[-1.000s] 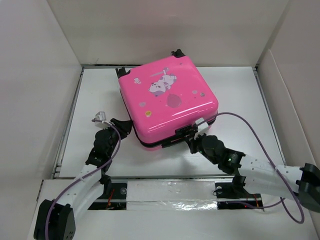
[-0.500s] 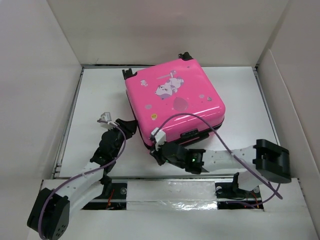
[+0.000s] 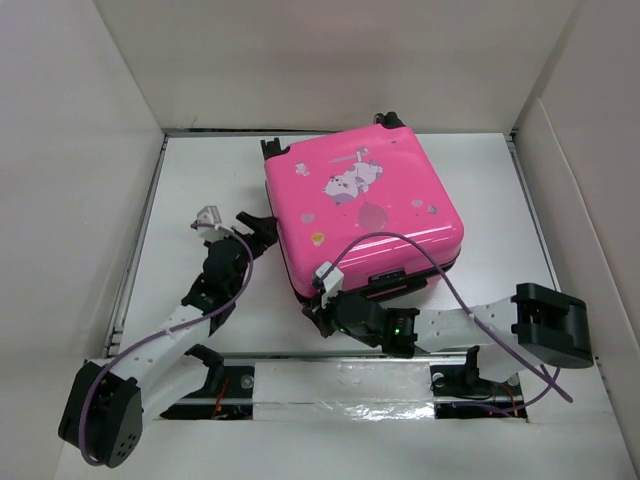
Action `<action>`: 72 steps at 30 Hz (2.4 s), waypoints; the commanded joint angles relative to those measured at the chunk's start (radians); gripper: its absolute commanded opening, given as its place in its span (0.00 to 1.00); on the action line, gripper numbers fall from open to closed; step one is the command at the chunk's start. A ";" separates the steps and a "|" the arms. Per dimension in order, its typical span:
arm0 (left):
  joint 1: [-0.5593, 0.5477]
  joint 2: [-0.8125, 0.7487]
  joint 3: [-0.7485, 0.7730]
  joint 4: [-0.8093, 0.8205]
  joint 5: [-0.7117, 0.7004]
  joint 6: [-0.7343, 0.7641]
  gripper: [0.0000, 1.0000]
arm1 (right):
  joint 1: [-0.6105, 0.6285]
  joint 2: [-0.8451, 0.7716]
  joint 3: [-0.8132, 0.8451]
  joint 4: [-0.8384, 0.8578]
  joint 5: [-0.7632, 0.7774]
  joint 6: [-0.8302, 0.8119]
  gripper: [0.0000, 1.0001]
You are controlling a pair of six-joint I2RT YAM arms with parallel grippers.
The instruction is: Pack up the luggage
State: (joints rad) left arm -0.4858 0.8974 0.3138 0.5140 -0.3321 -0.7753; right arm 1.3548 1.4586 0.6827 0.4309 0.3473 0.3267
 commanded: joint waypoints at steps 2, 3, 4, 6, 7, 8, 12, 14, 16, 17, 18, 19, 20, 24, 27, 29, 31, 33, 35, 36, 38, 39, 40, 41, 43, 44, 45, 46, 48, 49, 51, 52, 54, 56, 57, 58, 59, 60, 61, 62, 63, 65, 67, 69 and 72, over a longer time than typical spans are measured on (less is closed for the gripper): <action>0.107 0.043 0.195 0.052 0.198 -0.056 0.93 | 0.070 -0.093 -0.029 0.163 -0.217 0.067 0.00; 0.134 0.105 0.224 0.058 0.208 -0.080 0.93 | 0.070 -0.098 -0.035 0.158 -0.218 0.071 0.00; 0.191 0.147 0.293 0.058 0.225 -0.088 0.94 | 0.070 -0.102 -0.046 0.154 -0.218 0.074 0.00; 0.229 0.284 0.370 0.044 0.274 -0.100 0.94 | 0.070 -0.121 -0.058 0.147 -0.217 0.074 0.00; 0.245 0.337 0.446 0.041 0.289 -0.102 0.94 | 0.070 -0.127 -0.066 0.146 -0.214 0.075 0.00; 0.272 0.386 0.490 0.037 0.336 -0.099 0.94 | 0.070 -0.136 -0.080 0.138 -0.208 0.077 0.00; 0.311 0.666 0.707 -0.057 0.465 -0.090 0.92 | 0.079 -0.187 -0.107 0.114 -0.199 0.078 0.00; 0.320 0.727 0.804 -0.086 0.488 -0.081 0.91 | 0.079 -0.201 -0.114 0.092 -0.202 0.078 0.00; 0.320 0.794 0.893 -0.103 0.495 -0.070 0.91 | 0.079 -0.216 -0.123 0.086 -0.202 0.084 0.00; 0.320 0.816 0.927 -0.148 0.498 -0.056 0.91 | 0.079 -0.221 -0.127 0.086 -0.199 0.084 0.00; 0.320 0.859 0.962 -0.172 0.499 -0.050 0.91 | 0.079 -0.222 -0.133 0.088 -0.196 0.086 0.00; 0.320 0.877 1.008 -0.184 0.502 -0.047 0.90 | 0.079 -0.225 -0.135 0.088 -0.195 0.086 0.00; 0.320 0.891 1.025 -0.190 0.507 -0.044 0.90 | 0.079 -0.227 -0.137 0.086 -0.195 0.086 0.00; 0.320 0.940 1.065 -0.174 0.505 -0.059 0.86 | 0.079 -0.230 -0.135 0.078 -0.186 0.086 0.00; 0.320 0.974 1.085 -0.154 0.533 -0.081 0.81 | 0.079 -0.234 -0.137 0.066 -0.168 0.087 0.00; 0.320 0.986 1.082 -0.135 0.554 -0.097 0.78 | 0.079 -0.233 -0.140 0.068 -0.156 0.087 0.00; 0.320 0.999 1.068 -0.100 0.565 -0.122 0.73 | 0.079 -0.231 -0.140 0.068 -0.148 0.087 0.00; 0.320 1.003 1.058 -0.065 0.570 -0.136 0.69 | 0.079 -0.231 -0.137 0.062 -0.143 0.087 0.00; 0.320 1.003 1.044 -0.042 0.571 -0.153 0.58 | 0.079 -0.231 -0.137 0.060 -0.140 0.089 0.00; 0.320 1.006 1.041 -0.020 0.573 -0.157 0.55 | 0.079 -0.231 -0.137 0.058 -0.136 0.089 0.00; 0.320 1.012 1.036 -0.002 0.596 -0.173 0.43 | 0.079 -0.234 -0.137 0.049 -0.125 0.092 0.00; 0.320 1.021 1.033 0.023 0.607 -0.179 0.37 | 0.079 -0.237 -0.141 0.048 -0.116 0.094 0.00; 0.329 1.025 1.018 0.043 0.620 -0.185 0.13 | 0.079 -0.250 -0.143 0.045 -0.110 0.098 0.00; 0.329 1.025 1.006 0.066 0.636 -0.189 0.01 | 0.079 -0.259 -0.146 0.040 -0.105 0.100 0.00; 0.351 0.999 0.929 0.116 0.625 -0.197 0.00 | 0.079 -0.282 -0.158 0.034 -0.071 0.110 0.00; 0.360 0.979 0.891 0.141 0.595 -0.200 0.00 | 0.061 -0.309 -0.161 0.020 -0.067 0.117 0.00; 0.371 0.929 0.840 0.199 0.578 -0.206 0.00 | 0.050 -0.326 -0.166 0.019 -0.067 0.117 0.00; 0.381 0.898 0.729 0.228 0.559 -0.211 0.00 | 0.038 -0.345 -0.170 0.017 -0.067 0.117 0.00; 0.418 0.811 0.610 0.329 0.521 -0.231 0.00 | -0.017 -0.404 -0.190 0.012 -0.074 0.110 0.00; 0.430 0.781 0.490 0.363 0.512 -0.242 0.00 | -0.038 -0.423 -0.193 0.003 -0.077 0.098 0.00; 0.443 0.692 0.376 0.459 0.486 -0.248 0.00 | -0.110 -0.486 -0.192 -0.052 -0.083 0.083 0.00; 0.443 0.661 0.276 0.474 0.473 -0.243 0.00 | -0.134 -0.507 -0.189 -0.075 -0.088 0.065 0.00; 0.431 0.579 0.181 0.529 0.453 -0.234 0.00 | -0.196 -0.571 -0.176 -0.145 -0.082 0.051 0.00; 0.397 0.525 0.056 0.557 0.438 -0.225 0.00 | -0.236 -0.606 -0.172 -0.203 -0.070 0.023 0.00; 0.377 0.474 0.021 0.566 0.444 -0.219 0.00 | -0.268 -0.619 -0.172 -0.216 -0.065 0.020 0.00; 0.368 0.447 -0.008 0.566 0.449 -0.213 0.00 | -0.278 -0.635 -0.173 -0.228 -0.061 0.012 0.00; 0.354 0.419 -0.066 0.567 0.458 -0.200 0.00 | -0.278 -0.638 -0.176 -0.244 -0.057 0.009 0.00; 0.339 0.355 -0.091 0.554 0.462 -0.188 0.00 | -0.278 -0.636 -0.184 -0.244 -0.065 0.015 0.00; 0.310 0.318 -0.108 0.520 0.464 -0.176 0.00 | -0.278 -0.629 -0.204 -0.235 -0.086 0.026 0.00; 0.288 0.283 -0.136 0.489 0.453 -0.165 0.00 | -0.264 -0.594 -0.218 -0.180 -0.102 0.059 0.00; 0.267 0.214 -0.151 0.445 0.450 -0.141 0.00 | -0.244 -0.566 -0.233 -0.144 -0.114 0.080 0.00; 0.209 0.144 -0.179 0.381 0.423 -0.128 0.00 | -0.147 -0.461 -0.255 -0.030 -0.102 0.139 0.00; 0.188 0.048 -0.197 0.318 0.423 -0.124 0.00 | -0.061 -0.379 -0.235 0.031 -0.039 0.159 0.00; 0.179 -0.038 -0.211 0.263 0.436 -0.119 0.00 | 0.036 -0.277 -0.148 0.003 0.034 0.164 0.00; 0.170 -0.127 -0.213 0.200 0.476 -0.117 0.00 | 0.046 -0.236 -0.078 -0.032 0.136 0.154 0.00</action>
State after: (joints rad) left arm -0.1806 0.8371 0.1432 0.9028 -0.3214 -0.9085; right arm 1.4075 1.1450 0.5041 0.1768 0.3737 0.4564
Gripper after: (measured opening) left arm 0.415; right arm 0.009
